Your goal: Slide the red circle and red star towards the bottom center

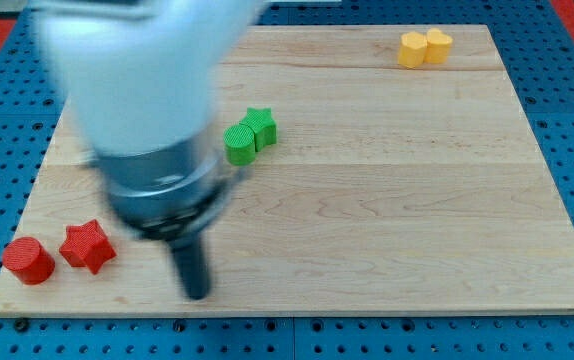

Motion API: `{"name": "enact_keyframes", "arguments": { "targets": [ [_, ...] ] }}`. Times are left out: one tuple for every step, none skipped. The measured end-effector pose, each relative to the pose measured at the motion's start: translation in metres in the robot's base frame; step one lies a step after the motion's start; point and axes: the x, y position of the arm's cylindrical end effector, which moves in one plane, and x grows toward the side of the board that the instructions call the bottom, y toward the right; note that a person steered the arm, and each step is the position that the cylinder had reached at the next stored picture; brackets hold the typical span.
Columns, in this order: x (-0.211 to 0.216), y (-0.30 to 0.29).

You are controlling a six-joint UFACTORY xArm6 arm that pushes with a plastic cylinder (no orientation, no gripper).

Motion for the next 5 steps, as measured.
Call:
{"name": "enact_keyframes", "arguments": {
  "targets": [
    [0.012, -0.093],
    [0.01, -0.17],
    [0.005, -0.174],
    [-0.023, -0.163],
    [-0.042, -0.111]
  ]
}}
